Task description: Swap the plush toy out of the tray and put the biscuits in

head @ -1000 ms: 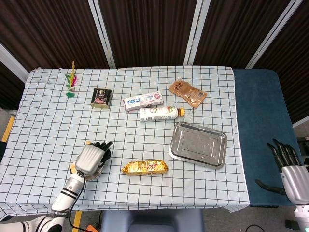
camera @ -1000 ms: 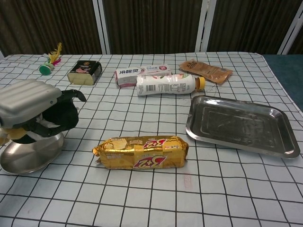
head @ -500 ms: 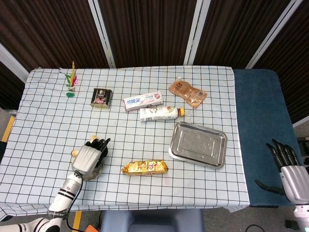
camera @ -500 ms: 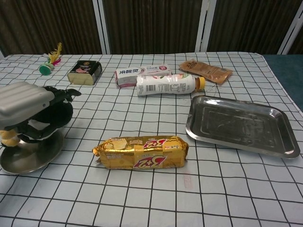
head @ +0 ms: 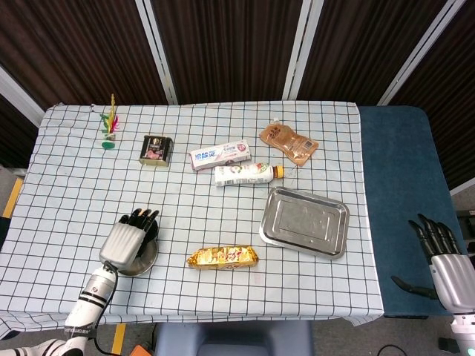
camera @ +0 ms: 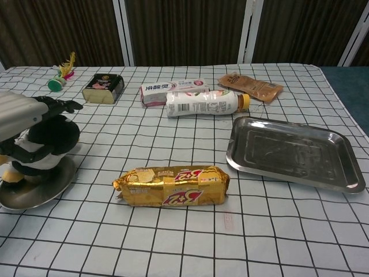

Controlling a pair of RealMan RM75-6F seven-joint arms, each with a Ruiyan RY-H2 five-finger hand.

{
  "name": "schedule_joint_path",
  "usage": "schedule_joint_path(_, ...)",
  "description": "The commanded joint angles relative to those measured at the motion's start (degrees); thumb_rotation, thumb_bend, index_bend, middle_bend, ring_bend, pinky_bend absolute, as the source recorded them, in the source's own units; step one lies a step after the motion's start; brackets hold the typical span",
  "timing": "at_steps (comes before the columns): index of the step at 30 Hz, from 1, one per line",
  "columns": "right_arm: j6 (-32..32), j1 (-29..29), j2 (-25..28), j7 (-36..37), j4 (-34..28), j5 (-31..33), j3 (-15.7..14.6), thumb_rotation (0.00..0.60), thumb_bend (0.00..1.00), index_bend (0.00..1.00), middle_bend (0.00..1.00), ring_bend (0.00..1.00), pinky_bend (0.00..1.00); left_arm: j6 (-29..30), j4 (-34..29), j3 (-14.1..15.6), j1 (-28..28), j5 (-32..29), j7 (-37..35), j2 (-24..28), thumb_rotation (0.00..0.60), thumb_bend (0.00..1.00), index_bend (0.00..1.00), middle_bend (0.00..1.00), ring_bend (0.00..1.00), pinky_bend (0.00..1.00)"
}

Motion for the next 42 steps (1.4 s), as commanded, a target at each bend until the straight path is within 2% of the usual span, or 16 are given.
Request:
schedule_joint_path(1,-0.1,0.0,0.0,-0.2,0.0,0.1,0.0,0.6,0.19,0.02,0.0,0.0,0.0,2.6,-1.0,0.3,1.9,0.3,-1.3,2.3,0.6,0.47,0.0,0.11,0.11,0.3)
schedule_joint_path(8,-0.5,0.2,-0.4,-1.1,0.0,0.5,0.2,0.6,0.19,0.02,0.0,0.0,0.0,2.6,-2.9,2.3,4.3,1.3,-5.0,6.0,0.6,0.47,0.0,0.12,0.11,0.3)
schedule_joint_path(12,-1.1,0.3,-0.4,-1.6,-0.1,0.9,0.2,0.6,0.19,0.02,0.0,0.0,0.0,1.4,-3.7,2.3,4.3,1.5,-6.7,7.1,0.6,0.47,0.0,0.1,0.1,0.29)
schedule_joint_path(17,-1.2,0.4,-0.4,-1.7,-0.2,1.1,0.2,0.6,0.19,0.02,0.0,0.0,0.0,0.3,-4.5,2.2,4.2,2.2,-8.1,7.8,0.6,0.43,0.0,0.0,0.01,0.23)
schedule_joint_path(29,-1.1,0.4,-0.3,-1.4,-0.1,1.2,0.3,0.6,0.19,0.02,0.0,0.0,0.0,0.6,-8.3,1.9,5.7,1.7,-11.9,11.2,0.6,0.36,0.0,0.0,0.0,0.13)
schedule_joint_path(39,-1.6,0.6,-0.3,-1.9,-0.1,1.4,0.3,0.6,0.19,0.02,0.0,0.0,0.0,4.8,-3.8,0.7,8.3,3.2,-16.1,9.5,0.6,0.29,0.0,0.0,0.0,0.13)
schedule_joint_path(42,-2.1,0.7,-0.4,-2.3,-0.1,1.5,0.1,0.6,0.19,0.01,0.0,0.0,0.0,7.5,-0.9,1.4,9.6,5.5,-14.8,9.3,0.6,0.33,0.0,0.0,0.0,0.13)
